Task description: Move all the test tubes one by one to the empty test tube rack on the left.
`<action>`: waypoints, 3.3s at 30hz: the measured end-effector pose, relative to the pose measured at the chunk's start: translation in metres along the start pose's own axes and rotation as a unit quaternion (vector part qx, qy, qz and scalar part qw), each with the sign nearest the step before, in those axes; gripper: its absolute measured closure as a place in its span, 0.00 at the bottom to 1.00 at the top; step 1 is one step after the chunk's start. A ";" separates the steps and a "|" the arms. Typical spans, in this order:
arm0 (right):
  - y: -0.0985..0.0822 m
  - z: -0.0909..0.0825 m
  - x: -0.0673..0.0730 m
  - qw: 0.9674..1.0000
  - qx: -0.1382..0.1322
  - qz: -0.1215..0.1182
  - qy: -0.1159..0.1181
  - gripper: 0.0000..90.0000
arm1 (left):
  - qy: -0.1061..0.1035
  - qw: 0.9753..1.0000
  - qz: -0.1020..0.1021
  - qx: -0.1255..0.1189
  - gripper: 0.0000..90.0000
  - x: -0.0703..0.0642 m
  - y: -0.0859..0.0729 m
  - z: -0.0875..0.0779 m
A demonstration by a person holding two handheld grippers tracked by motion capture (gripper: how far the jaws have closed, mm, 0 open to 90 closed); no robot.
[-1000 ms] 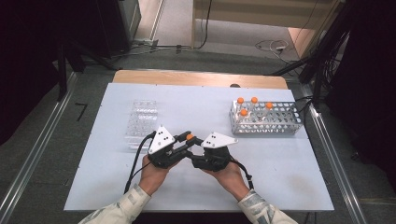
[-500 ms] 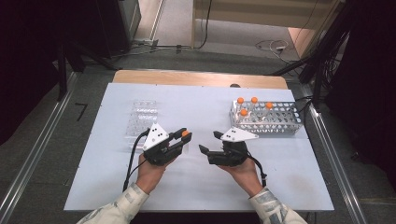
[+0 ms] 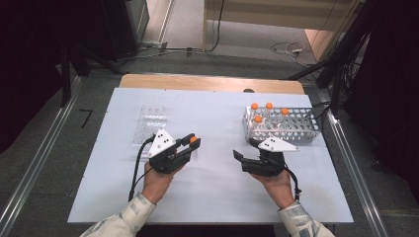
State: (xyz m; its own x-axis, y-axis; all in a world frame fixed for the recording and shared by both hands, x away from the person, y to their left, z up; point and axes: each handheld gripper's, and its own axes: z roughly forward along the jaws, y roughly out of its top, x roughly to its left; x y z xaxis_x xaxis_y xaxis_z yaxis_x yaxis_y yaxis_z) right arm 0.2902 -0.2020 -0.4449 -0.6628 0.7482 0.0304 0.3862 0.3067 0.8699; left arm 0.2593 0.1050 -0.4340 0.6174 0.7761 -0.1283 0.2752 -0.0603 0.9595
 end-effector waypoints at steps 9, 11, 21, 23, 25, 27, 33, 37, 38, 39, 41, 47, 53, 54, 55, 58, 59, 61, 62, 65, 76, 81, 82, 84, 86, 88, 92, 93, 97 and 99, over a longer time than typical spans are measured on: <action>-0.009 -0.009 -0.017 1.000 0.004 0.014 -0.027 0.29 | 0.006 1.000 -0.005 -0.004 0.77 0.006 0.003 -0.002; -0.010 -0.010 -0.019 0.999 0.004 0.016 -0.031 0.29 | 0.008 1.000 -0.007 -0.005 0.77 0.007 0.005 -0.003; -0.014 -0.017 -0.026 0.999 0.001 0.029 -0.040 0.29 | 0.025 0.999 -0.033 -0.018 0.77 0.028 0.016 -0.009; -0.014 -0.017 -0.027 0.999 -0.001 0.030 -0.041 0.29 | 0.027 0.999 -0.037 -0.020 0.77 0.032 0.019 -0.010; -0.014 -0.017 -0.027 0.999 -0.001 0.030 -0.041 0.29 | 0.033 0.999 -0.036 -0.021 0.77 0.035 0.022 -0.011; -0.014 -0.017 -0.027 0.999 -0.001 0.029 -0.041 0.29 | 0.039 0.998 -0.036 -0.022 0.77 0.039 0.025 -0.012; -0.014 -0.018 -0.027 0.999 -0.001 0.032 -0.041 0.29 | 0.053 0.997 -0.047 -0.026 0.78 0.055 0.029 -0.013; -0.014 -0.018 -0.028 0.999 -0.002 0.033 -0.042 0.29 | 0.058 0.996 -0.056 -0.028 0.78 0.062 0.031 -0.014; -0.014 -0.018 -0.028 0.999 -0.002 0.034 -0.042 0.29 | 0.062 0.996 -0.056 -0.029 0.77 0.064 0.032 -0.014; -0.014 -0.018 -0.028 0.999 -0.002 0.034 -0.042 0.29 | 0.064 0.996 -0.057 -0.031 0.78 0.066 0.033 -0.015; -0.014 -0.018 -0.028 0.999 -0.002 0.034 -0.042 0.29 | 0.072 0.995 -0.059 -0.033 0.78 0.071 0.034 -0.016; -0.014 -0.018 -0.028 0.998 0.000 0.036 -0.042 0.29 | 0.091 0.993 -0.063 -0.038 0.78 0.083 0.037 -0.019; -0.014 -0.018 -0.028 0.998 0.000 0.038 -0.043 0.29 | 0.103 0.992 -0.064 -0.041 0.78 0.091 0.040 -0.022; -0.014 -0.018 -0.028 0.998 -0.001 0.038 -0.043 0.29 | 0.105 0.991 -0.065 -0.042 0.78 0.093 0.040 -0.022; -0.014 -0.018 -0.028 0.998 -0.001 0.038 -0.043 0.29 | 0.108 0.991 -0.064 -0.042 0.78 0.094 0.041 -0.022; -0.014 -0.018 -0.028 0.998 -0.002 0.038 -0.043 0.29 | 0.116 0.990 -0.064 -0.044 0.78 0.099 0.041 -0.020; -0.014 -0.018 -0.028 0.998 -0.001 0.039 -0.043 0.30 | 0.117 0.990 -0.065 -0.044 0.78 0.100 0.042 -0.020; -0.014 -0.018 -0.028 0.998 -0.001 0.039 -0.043 0.29 | 0.121 0.989 -0.066 -0.043 0.78 0.103 0.042 -0.018; -0.014 -0.018 -0.028 0.998 -0.001 0.039 -0.043 0.29 | 0.123 0.989 -0.066 -0.043 0.78 0.104 0.042 -0.018; -0.014 -0.019 -0.029 0.998 -0.002 0.040 -0.043 0.30 | 0.129 0.988 -0.068 -0.043 0.78 0.109 0.042 -0.015; -0.014 -0.019 -0.029 0.998 -0.002 0.041 -0.043 0.30 | 0.152 0.985 -0.071 -0.044 0.78 0.123 0.048 -0.008; -0.014 -0.019 -0.029 0.998 -0.002 0.041 -0.043 0.30 | 0.162 0.983 -0.069 -0.046 0.78 0.127 0.050 -0.004; -0.014 -0.019 -0.029 0.998 -0.002 0.041 -0.043 0.30 | 0.163 0.983 -0.068 -0.046 0.78 0.128 0.051 -0.003; -0.014 -0.019 -0.029 0.998 -0.002 0.041 -0.043 0.30 | 0.166 0.983 -0.066 -0.045 0.78 0.129 0.051 -0.002; -0.014 -0.019 -0.030 0.998 -0.004 0.042 -0.043 0.30 | 0.170 0.982 -0.066 -0.045 0.78 0.130 0.050 -0.001; -0.014 -0.019 -0.030 0.998 -0.004 0.043 -0.044 0.30 | 0.173 0.982 -0.065 -0.043 0.78 0.132 0.050 -0.001; -0.014 -0.020 -0.030 0.998 -0.004 0.044 -0.044 0.30 | 0.179 0.981 -0.064 -0.039 0.78 0.134 0.049 -0.001; -0.014 -0.020 -0.030 0.998 -0.004 0.044 -0.044 0.30 | 0.179 0.981 -0.063 -0.039 0.78 0.134 0.048 -0.001; -0.014 -0.020 -0.030 0.998 -0.005 0.043 -0.044 0.30 | 0.177 0.983 -0.047 -0.030 0.77 0.132 0.044 0.002; -0.014 -0.020 -0.030 0.998 -0.005 0.042 -0.044 0.30 | 0.179 0.983 -0.033 -0.019 0.77 0.131 0.040 0.004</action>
State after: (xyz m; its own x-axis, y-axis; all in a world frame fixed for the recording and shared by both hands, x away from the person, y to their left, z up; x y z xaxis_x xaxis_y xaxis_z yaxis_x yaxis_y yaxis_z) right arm 0.2921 -0.2408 -0.4484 -0.5686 0.8203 0.0610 0.4318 0.2346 0.8709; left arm 0.3543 0.2018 -0.4131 0.2974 0.9494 -0.1010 0.2738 0.0165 0.9616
